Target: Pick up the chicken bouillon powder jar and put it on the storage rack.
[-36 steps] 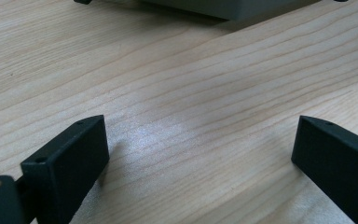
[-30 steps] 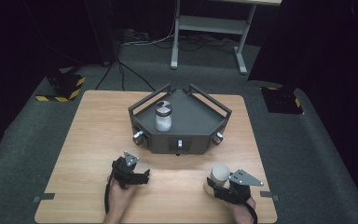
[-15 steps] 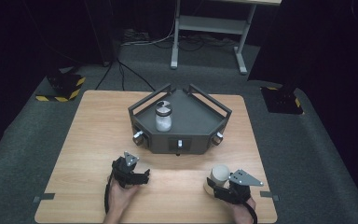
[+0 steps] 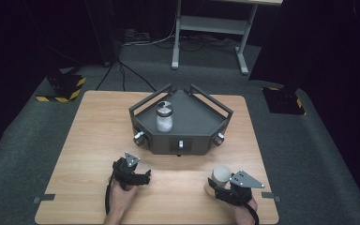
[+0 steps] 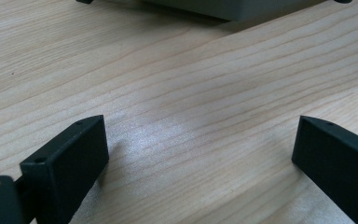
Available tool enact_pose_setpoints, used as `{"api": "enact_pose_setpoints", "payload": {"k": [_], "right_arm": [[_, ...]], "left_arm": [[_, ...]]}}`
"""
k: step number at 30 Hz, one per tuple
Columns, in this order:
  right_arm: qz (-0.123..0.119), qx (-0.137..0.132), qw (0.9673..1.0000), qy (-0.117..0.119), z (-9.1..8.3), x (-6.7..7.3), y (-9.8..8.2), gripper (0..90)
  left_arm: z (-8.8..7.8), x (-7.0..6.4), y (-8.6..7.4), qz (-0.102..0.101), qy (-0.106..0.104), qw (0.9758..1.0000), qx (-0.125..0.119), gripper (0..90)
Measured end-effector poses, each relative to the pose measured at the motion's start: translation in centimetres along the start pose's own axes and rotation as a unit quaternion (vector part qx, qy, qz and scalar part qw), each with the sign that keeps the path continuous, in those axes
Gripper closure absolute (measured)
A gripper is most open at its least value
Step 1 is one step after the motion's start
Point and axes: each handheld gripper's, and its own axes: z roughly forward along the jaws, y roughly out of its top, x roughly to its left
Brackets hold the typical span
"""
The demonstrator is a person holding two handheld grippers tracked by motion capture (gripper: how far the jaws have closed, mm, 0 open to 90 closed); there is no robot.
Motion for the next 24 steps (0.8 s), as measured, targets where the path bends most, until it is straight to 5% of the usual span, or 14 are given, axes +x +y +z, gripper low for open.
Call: {"api": "enact_pose_setpoints", "payload": {"k": [24], "right_arm": [[0.013,-0.007,0.9999,0.003,-0.45,-0.48,-0.13,35.4]], "left_arm": [[-0.04,0.25,0.06,0.01,-0.009,0.9999,0.004,2.0]]}}
